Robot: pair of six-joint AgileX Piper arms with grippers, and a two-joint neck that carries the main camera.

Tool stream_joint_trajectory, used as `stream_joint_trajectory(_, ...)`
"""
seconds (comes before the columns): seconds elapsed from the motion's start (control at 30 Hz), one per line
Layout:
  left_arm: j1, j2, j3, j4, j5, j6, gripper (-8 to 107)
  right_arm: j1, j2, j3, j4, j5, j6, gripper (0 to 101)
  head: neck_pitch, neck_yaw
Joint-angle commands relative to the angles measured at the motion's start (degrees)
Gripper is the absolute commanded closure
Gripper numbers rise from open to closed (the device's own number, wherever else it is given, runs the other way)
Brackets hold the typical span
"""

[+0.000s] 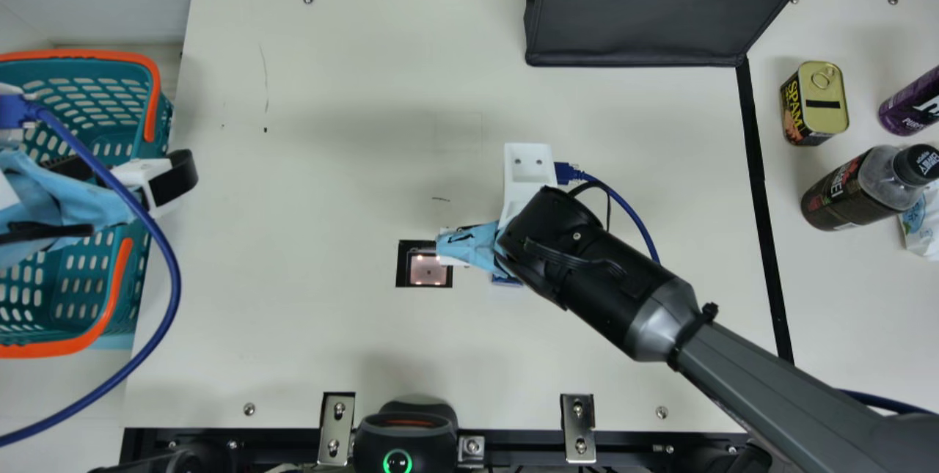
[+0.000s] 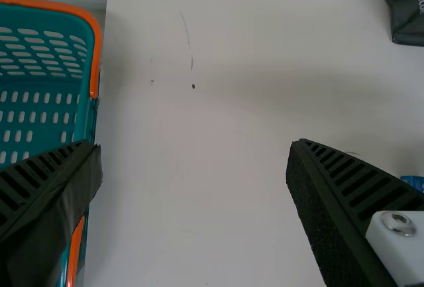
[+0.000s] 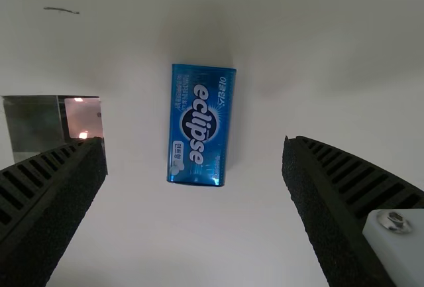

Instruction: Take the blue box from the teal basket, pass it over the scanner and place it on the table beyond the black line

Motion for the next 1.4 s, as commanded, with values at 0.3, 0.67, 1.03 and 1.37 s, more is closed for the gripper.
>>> stream_joint_trajectory(0.3,0.0,0.0,0.0,0.0,0.0,0.0,9,-1.3,2.6,1.5,1.5,-1.9,-2.3,6,-1.7,0.0)
stream_joint_trajectory(0.67,0.0,0.0,0.0,0.0,0.0,0.0,9,-1.8,5.3,1.0,1.8,-2.2,-3.4,6,-1.7,0.0)
stream_joint_trajectory(1.03,0.0,0.0,0.0,0.0,0.0,0.0,9,-1.8,7.6,-0.2,1.6,-2.0,-3.4,6,-1.7,0.0)
stream_joint_trajectory(1.37,0.0,0.0,0.0,0.0,0.0,0.0,9,-2.1,8.8,-0.4,1.0,-2.2,-2.5,6,-1.7,0.0)
